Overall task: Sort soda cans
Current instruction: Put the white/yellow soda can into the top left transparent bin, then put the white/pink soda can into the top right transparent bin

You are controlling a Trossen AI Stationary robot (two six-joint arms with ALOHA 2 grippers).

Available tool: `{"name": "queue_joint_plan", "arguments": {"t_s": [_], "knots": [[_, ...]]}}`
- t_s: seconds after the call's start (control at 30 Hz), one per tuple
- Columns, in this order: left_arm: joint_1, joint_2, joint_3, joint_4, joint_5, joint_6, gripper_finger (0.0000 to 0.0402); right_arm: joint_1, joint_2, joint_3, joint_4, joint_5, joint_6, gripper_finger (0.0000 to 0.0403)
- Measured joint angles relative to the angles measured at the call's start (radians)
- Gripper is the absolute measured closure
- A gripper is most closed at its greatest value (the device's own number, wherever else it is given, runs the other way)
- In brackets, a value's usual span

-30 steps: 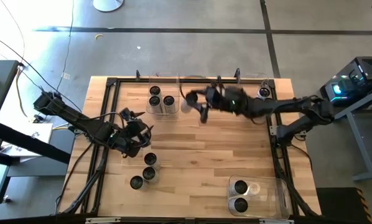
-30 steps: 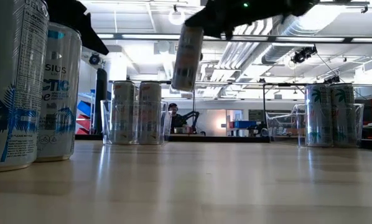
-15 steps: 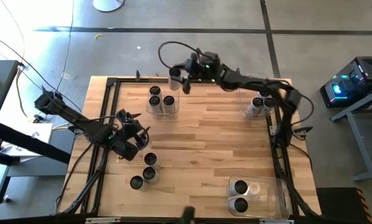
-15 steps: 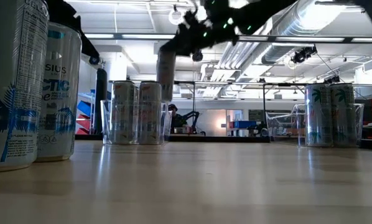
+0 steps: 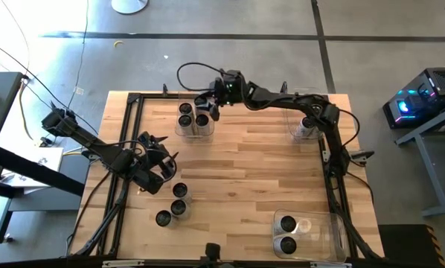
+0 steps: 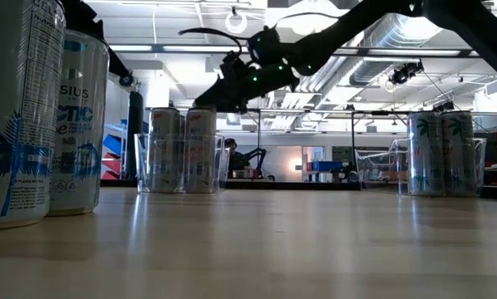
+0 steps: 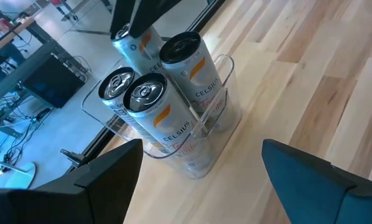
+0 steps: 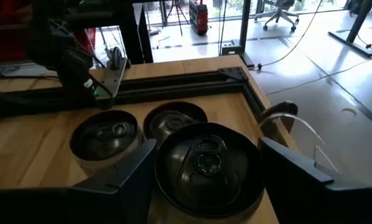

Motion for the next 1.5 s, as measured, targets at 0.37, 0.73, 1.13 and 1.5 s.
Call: {"name": "queue_joint_plan", "arguments": {"t_s": [0.37,0.73,1.13,1.5], "knots": [[0.000,0.000,0.000,0.000,-0.011,0.000,0.0078,0.022,0.000,-0.005,-0.054,-0.020,-0.018,0.0156],[0.000,0.000,0.000,0.000,-0.013,0.001,0.0078,0.022,-0.001,-0.005,-0.146,-0.022,-0.016,0.0153],[0.000,0.000,0.000,0.000,-0.014,0.000,0.0078,0.024,-0.003,-0.005,-0.128,-0.035,-0.015,0.0109],[0.000,0.000,0.000,0.004,-0.014,-0.010,0.0078,0.013,-0.095,0.003,-0.105,-0.015,0.008,0.0108]]}}
